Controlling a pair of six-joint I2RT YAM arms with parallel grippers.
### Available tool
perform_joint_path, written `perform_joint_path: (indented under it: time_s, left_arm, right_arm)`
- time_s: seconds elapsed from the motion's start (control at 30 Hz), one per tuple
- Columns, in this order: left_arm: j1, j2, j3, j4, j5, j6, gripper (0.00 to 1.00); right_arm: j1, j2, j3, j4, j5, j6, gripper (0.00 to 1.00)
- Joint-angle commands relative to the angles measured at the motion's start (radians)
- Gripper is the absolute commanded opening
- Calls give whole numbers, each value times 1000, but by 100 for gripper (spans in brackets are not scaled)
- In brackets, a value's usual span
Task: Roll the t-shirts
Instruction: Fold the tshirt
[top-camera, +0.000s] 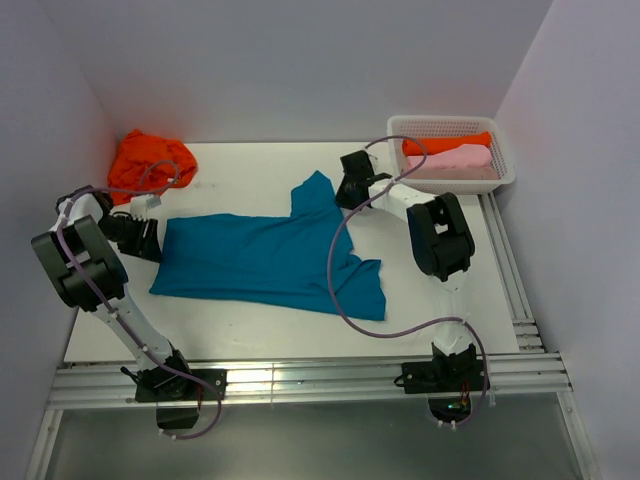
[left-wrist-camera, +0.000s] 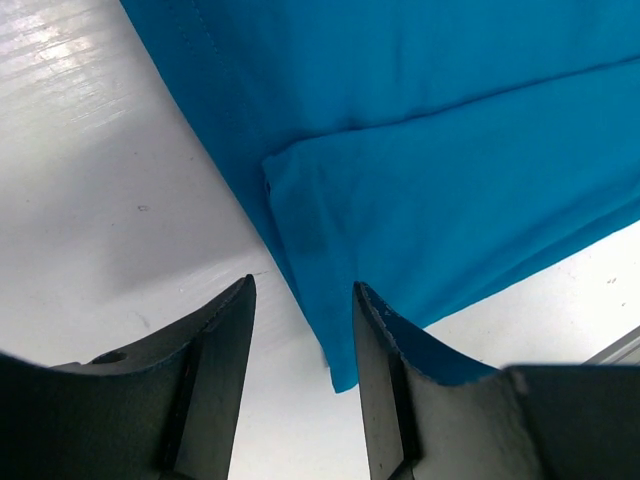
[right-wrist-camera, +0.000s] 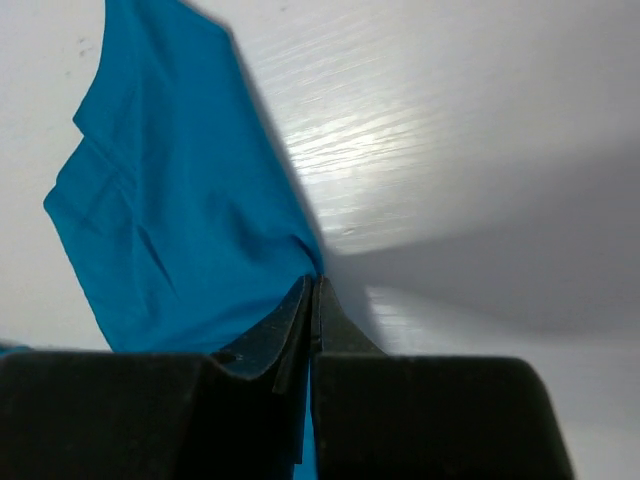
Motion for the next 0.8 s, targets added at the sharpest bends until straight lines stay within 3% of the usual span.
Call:
perform_joint_path:
  time_s: [0.0,0.17,0.37,0.4,0.43,0.53,0.63,0.77]
  left_arm:
    - [-7,1,-12,15,0,9,49]
    - [-12,10,-23,25,-11,6,48]
    - [-12,14,-21,26,-20,9,48]
    - [-12,15,-20,26,-17,9,48]
    - [-12,12,-18,23,-15,11,48]
    - [-12,-8,-15,23,-3,15,52]
    - [-12,-31,14,9,17,14,57]
    - [-12,-45,75,-46,72,17,59]
  right_arm:
    - [0,-106,23,-44,170,-40,2]
    - [0,-130,43,-38,251,-95,7]
    - [5,-103,117,-31,244,-172,7]
    - [12,-98,129,-33,236,-180,11]
    - [17,-95,132,-42,242,-184,22]
    - [31,-110,119,-82,281,-168,43]
    - [32,-156,70,-119,326,-126,50]
    - [29,-234,7,-192,367,-54,51]
